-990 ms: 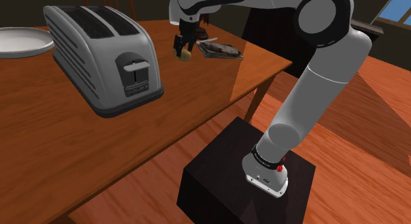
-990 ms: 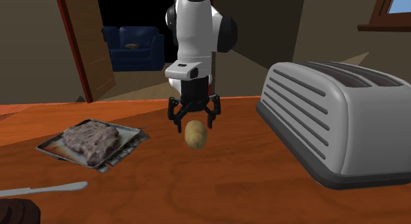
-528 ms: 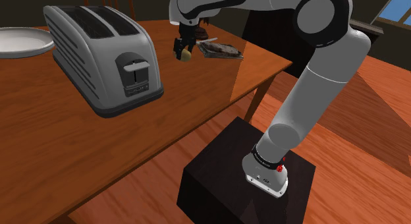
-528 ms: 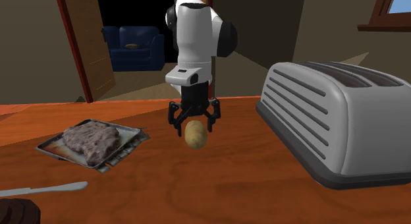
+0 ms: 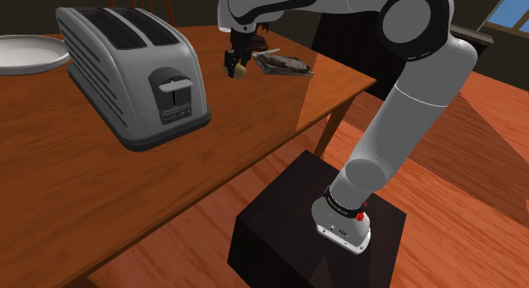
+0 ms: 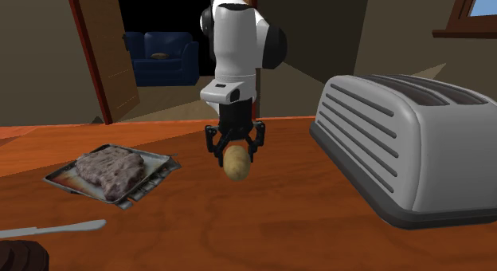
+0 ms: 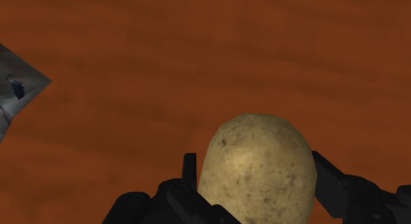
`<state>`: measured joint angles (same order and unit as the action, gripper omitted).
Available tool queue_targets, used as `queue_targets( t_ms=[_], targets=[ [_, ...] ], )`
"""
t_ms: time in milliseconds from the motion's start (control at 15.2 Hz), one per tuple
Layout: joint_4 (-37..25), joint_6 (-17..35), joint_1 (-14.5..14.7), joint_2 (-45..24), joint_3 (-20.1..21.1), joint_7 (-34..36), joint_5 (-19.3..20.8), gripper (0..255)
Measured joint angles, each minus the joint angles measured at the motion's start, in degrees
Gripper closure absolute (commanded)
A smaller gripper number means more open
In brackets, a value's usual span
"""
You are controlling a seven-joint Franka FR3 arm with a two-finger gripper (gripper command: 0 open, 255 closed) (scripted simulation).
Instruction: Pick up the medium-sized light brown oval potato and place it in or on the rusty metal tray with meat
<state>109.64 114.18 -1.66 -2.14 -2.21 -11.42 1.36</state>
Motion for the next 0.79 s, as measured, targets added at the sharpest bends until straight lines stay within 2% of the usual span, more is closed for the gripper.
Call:
queue_targets(
  t_ms=[330,792],
  targets=[
    [-0.34,-0.43,0.01,0.06,0.01,0.01,0.0,255],
    [-4.47,-5.27,-0.04,0.8,-0.04,-0.19,-0.01,255]
  ],
)
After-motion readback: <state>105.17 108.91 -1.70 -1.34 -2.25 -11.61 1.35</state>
